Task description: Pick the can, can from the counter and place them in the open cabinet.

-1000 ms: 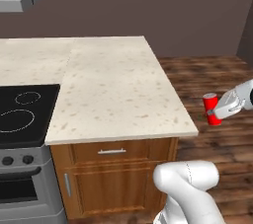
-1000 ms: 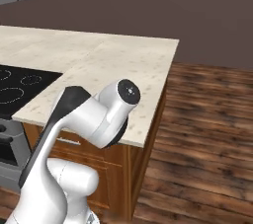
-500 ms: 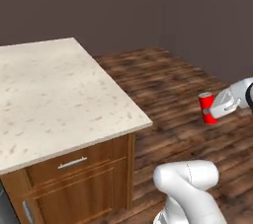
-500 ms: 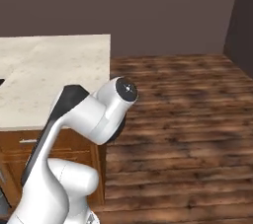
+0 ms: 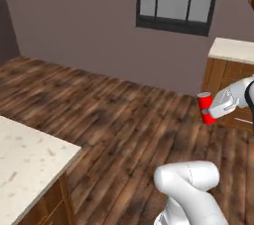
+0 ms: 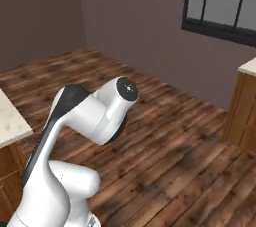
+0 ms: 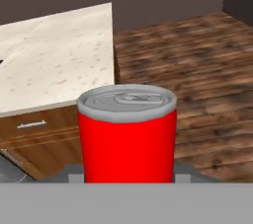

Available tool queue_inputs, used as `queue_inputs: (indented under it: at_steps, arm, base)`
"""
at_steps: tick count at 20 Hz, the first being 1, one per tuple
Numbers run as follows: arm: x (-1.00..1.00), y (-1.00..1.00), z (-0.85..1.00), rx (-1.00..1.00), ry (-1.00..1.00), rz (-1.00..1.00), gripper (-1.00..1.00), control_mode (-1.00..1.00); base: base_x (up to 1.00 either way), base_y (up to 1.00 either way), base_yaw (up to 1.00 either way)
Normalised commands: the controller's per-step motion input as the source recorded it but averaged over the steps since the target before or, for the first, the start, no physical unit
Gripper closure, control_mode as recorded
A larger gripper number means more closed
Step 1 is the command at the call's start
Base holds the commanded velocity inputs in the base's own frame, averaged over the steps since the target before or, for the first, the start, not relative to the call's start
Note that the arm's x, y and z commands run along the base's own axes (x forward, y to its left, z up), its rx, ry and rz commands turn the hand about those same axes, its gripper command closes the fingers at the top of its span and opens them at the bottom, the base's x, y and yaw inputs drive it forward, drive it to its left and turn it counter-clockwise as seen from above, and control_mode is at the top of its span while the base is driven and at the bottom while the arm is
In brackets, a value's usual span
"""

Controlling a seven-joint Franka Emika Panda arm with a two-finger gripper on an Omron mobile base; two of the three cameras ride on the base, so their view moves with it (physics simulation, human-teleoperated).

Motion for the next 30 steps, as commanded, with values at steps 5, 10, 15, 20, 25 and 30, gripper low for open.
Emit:
queue_inputs:
  at_steps: [5,10,15,20,25,30]
  arm:
    - [0.0,0.0,0.0,0.0,0.0,0.0,1.0,1.0]
    - [0.0,0.0,0.0,0.0,0.0,0.0,1.0,1.0]
    - [0.0,0.0,0.0,0.0,0.0,0.0,1.0,1.0]
    - [0.0,0.0,0.0,0.0,0.0,0.0,1.0,1.0]
    - [0.0,0.0,0.0,0.0,0.0,0.0,1.0,1.0]
    - [0.0,0.0,0.0,0.0,0.0,0.0,1.0,1.0]
  base:
    - [0.0,0.05,-1.0]
    - [0.0,0.03,-1.0]
    - [0.09,0.05,-0.93]
    - [0.61,0.07,0.08]
    - [0.9,0.0,0.29]
    - [0.92,0.0,0.3]
